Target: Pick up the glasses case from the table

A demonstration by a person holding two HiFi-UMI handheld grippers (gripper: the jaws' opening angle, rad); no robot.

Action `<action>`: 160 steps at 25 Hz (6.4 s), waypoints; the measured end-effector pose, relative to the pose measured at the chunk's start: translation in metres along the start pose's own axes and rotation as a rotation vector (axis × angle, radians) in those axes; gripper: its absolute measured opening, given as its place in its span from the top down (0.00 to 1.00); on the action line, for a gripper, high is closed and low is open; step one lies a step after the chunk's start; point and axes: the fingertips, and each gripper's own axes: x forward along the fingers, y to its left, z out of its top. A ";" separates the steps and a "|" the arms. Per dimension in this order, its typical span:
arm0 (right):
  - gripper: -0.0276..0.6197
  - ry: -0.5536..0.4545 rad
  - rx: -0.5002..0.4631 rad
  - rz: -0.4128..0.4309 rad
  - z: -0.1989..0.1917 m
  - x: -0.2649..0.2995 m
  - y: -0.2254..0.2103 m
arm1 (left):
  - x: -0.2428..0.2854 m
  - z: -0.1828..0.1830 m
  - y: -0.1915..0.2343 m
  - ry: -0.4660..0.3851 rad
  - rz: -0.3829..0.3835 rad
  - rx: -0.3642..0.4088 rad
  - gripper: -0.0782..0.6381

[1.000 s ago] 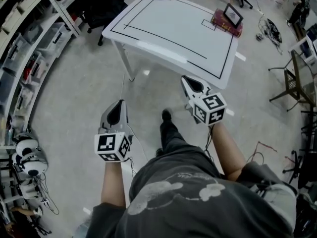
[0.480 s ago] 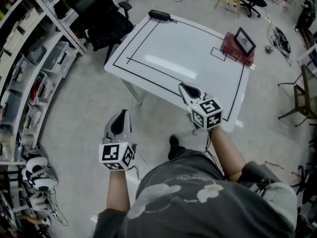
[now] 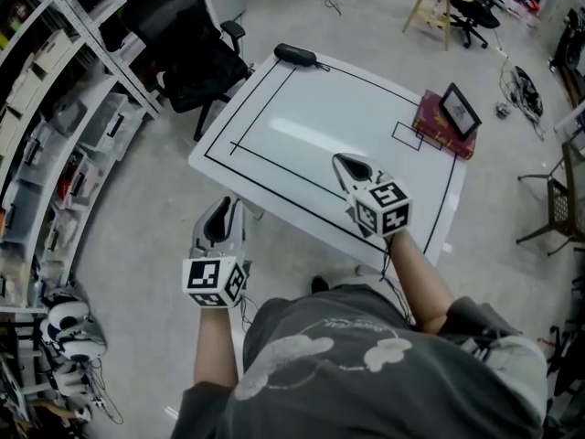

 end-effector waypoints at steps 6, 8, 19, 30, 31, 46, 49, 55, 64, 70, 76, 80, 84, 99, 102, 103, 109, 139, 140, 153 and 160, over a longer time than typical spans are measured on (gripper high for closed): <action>0.96 0.009 0.025 -0.026 -0.004 0.016 -0.017 | 0.039 0.004 -0.003 0.036 -0.105 0.013 0.66; 0.96 0.012 0.033 -0.046 -0.006 0.021 -0.023 | 0.054 0.002 -0.002 0.045 -0.142 0.015 0.62; 0.96 0.038 0.107 -0.293 0.002 0.065 -0.074 | 0.184 0.009 0.048 0.093 -0.426 0.036 0.46; 0.96 0.064 0.172 -0.538 0.034 0.121 -0.115 | 0.324 0.026 0.102 0.230 -0.704 0.175 0.40; 0.96 0.069 0.176 -0.551 0.035 0.126 -0.118 | 0.336 0.027 0.105 0.243 -0.722 0.194 0.40; 0.96 0.117 0.151 -0.642 0.067 0.204 -0.168 | 0.494 0.043 0.091 0.325 -1.015 0.701 0.39; 0.96 0.120 0.166 -0.648 0.068 0.213 -0.177 | 0.523 0.032 0.086 0.352 -1.053 0.837 0.39; 0.96 0.152 0.188 -0.662 0.052 0.226 -0.196 | 0.567 0.000 0.074 0.371 -1.059 1.055 0.37; 0.96 0.173 0.261 -0.653 0.031 0.236 -0.211 | 0.598 -0.051 0.074 0.513 -1.114 1.203 0.36; 0.96 0.183 0.255 -0.636 0.027 0.240 -0.223 | 0.611 -0.067 0.077 0.657 -1.145 1.237 0.36; 0.96 0.184 0.280 -0.639 0.021 0.236 -0.231 | 0.603 -0.088 0.076 0.786 -1.218 1.236 0.36; 0.96 0.187 0.295 -0.650 0.015 0.234 -0.229 | 0.603 -0.086 0.072 0.786 -1.244 1.219 0.38; 0.96 0.175 0.298 -0.664 0.013 0.231 -0.227 | 0.600 -0.089 0.075 0.808 -1.231 1.225 0.40; 0.96 0.121 0.233 -0.641 0.057 0.211 -0.190 | 0.565 -0.019 0.084 0.558 -1.015 1.074 0.41; 0.96 0.106 0.208 -0.625 0.066 0.202 -0.179 | 0.539 0.002 0.083 0.528 -1.005 1.015 0.41; 0.96 0.098 0.200 -0.621 0.069 0.200 -0.176 | 0.529 0.009 0.082 0.519 -1.004 0.988 0.41; 0.96 0.070 0.168 -0.567 0.086 0.191 -0.149 | 0.473 0.039 0.083 0.444 -0.966 0.857 0.41; 0.96 -0.013 0.045 -0.245 0.068 0.068 -0.067 | 0.258 0.056 0.040 0.285 -0.496 0.391 0.41; 0.96 -0.013 0.043 -0.238 0.066 0.064 -0.064 | 0.251 0.055 0.039 0.282 -0.485 0.386 0.41; 0.96 -0.010 0.015 -0.139 0.031 0.004 -0.018 | 0.158 0.030 0.006 0.272 -0.379 0.313 0.41; 0.96 -0.004 -0.012 -0.082 0.017 -0.025 0.005 | 0.109 0.010 -0.013 0.280 -0.344 0.263 0.41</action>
